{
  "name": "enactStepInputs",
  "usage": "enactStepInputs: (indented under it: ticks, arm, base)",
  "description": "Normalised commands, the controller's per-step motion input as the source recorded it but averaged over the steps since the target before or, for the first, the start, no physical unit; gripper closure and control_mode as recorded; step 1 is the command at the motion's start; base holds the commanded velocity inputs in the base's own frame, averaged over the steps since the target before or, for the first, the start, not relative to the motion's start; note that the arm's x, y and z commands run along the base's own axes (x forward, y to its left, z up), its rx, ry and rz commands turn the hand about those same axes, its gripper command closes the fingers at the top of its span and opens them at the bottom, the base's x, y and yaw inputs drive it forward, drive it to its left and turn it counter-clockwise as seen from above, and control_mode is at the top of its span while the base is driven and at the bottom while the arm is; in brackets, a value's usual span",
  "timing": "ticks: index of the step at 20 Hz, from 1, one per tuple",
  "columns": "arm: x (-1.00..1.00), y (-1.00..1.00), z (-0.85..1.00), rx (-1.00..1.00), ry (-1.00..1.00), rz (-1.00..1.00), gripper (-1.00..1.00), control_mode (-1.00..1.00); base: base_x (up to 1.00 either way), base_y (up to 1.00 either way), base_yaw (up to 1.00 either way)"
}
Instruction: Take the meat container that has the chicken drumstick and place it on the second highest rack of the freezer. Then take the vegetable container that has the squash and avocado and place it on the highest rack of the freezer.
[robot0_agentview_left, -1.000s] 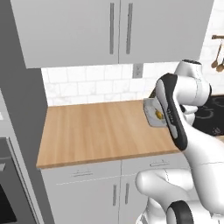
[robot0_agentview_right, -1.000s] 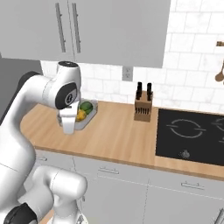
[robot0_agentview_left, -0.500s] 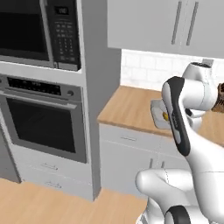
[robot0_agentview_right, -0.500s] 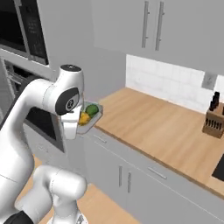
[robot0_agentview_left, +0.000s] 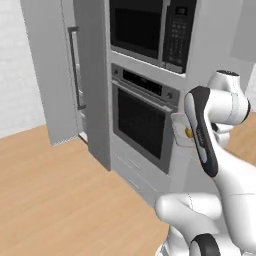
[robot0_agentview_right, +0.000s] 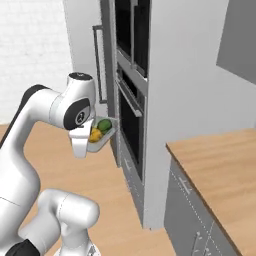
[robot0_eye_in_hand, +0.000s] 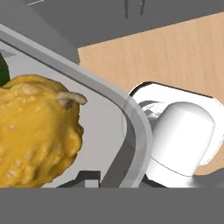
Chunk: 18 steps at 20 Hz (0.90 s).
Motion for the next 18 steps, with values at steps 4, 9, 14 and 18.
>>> enactStepInputs:
  ticks: [4, 9, 14, 18]
  arm:
    - [0.0, 0.0, 0.0, 0.0, 0.0, 0.0, 1.0, 1.0]
    - [0.0, 0.0, 0.0, 0.0, 0.0, 0.0, 1.0, 1.0]
    - [0.0, 0.0, 0.0, 0.0, 0.0, 0.0, 1.0, 1.0]
    - [0.0, 0.0, 0.0, 0.0, 0.0, 0.0, 1.0, 1.0]
  base:
    - [0.49, -0.06, 0.53]
    - [0.72, -0.02, 0.38]
    - [0.92, 0.0, 0.2]
    - [1.0, 0.0, 0.13]
